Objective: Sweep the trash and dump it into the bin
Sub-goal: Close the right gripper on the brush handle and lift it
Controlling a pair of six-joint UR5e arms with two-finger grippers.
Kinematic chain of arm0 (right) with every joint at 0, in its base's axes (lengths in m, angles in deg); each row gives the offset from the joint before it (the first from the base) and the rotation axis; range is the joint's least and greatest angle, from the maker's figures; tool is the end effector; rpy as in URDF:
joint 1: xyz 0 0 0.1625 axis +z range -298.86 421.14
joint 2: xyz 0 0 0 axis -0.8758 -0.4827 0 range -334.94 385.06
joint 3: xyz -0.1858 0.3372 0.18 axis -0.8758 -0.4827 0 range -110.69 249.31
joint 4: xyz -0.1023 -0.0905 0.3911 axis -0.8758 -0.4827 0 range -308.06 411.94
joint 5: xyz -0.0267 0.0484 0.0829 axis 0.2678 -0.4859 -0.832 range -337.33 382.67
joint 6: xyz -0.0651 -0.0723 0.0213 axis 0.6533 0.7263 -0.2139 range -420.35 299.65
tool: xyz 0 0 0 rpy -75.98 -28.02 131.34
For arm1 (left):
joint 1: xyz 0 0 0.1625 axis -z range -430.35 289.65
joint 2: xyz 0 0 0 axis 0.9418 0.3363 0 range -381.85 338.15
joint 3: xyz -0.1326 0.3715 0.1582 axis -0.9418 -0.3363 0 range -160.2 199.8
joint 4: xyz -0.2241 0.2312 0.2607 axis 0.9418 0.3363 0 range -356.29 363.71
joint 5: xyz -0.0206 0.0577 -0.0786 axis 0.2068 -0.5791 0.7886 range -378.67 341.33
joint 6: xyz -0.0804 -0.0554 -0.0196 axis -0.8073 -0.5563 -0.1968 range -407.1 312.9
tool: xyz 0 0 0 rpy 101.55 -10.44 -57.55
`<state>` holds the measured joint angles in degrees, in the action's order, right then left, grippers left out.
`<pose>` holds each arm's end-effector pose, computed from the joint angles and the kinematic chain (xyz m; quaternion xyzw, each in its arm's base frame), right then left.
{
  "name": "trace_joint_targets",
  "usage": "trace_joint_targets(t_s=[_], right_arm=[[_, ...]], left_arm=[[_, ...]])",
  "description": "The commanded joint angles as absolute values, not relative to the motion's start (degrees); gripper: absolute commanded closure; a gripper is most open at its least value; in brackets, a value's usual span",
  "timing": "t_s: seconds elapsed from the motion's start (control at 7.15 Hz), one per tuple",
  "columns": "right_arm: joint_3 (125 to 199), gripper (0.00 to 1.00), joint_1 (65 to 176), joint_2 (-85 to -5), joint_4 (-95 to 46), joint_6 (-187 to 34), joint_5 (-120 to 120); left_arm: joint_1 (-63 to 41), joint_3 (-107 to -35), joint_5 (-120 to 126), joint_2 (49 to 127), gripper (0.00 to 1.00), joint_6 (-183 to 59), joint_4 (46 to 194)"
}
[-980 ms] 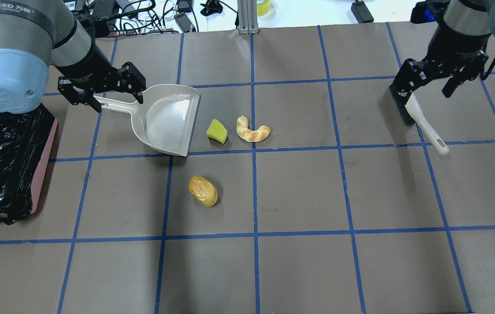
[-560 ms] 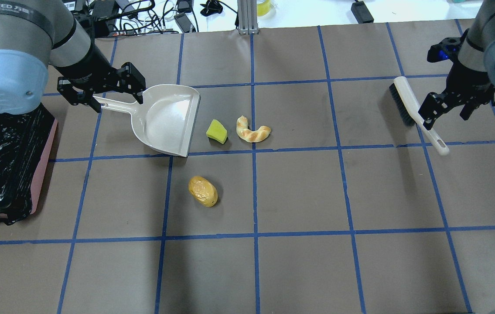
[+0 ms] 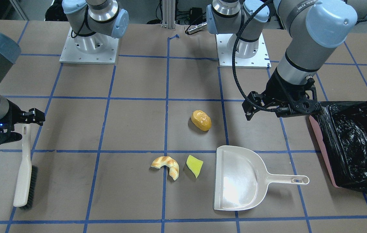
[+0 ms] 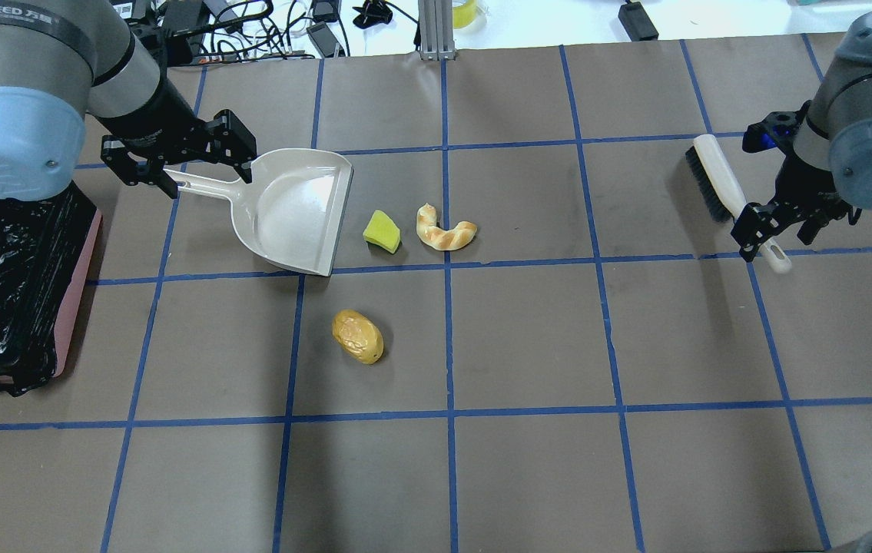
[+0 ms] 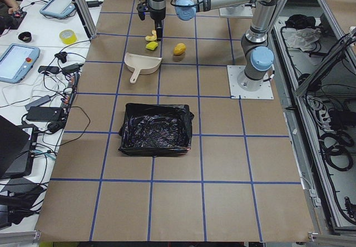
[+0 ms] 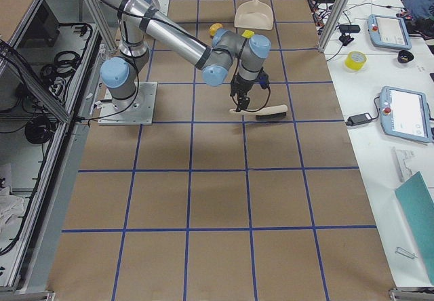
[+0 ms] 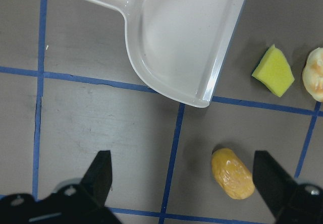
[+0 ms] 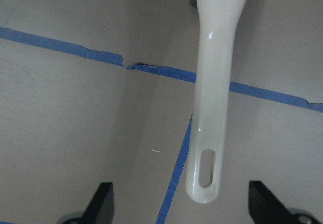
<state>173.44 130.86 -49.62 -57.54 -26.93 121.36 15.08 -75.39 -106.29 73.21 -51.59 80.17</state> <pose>-0.0746 -0.5428 0.2653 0.1202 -0.9861 -0.1114 0.0281 -0.0948 -0.5380 0.4224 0.0783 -0.9963 0.0287 0.0207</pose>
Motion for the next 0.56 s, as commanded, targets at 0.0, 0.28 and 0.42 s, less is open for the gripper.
trace_joint_targets(t_s=[0.0,0.28,0.42], right_arm=[[173.7,0.08,130.8,-48.7,-57.7,-27.0,121.6],[173.6,0.13,130.8,-47.1,-61.9,-27.0,123.6],[173.6,0.17,130.8,-46.5,-62.3,-27.1,123.6]], left_arm=[[15.1,-75.4,-106.3,73.2,0.00,-51.6,80.2],[15.1,-75.4,-106.3,73.2,0.00,-51.6,80.2],[15.1,-75.4,-106.3,73.2,0.00,-51.6,80.2]])
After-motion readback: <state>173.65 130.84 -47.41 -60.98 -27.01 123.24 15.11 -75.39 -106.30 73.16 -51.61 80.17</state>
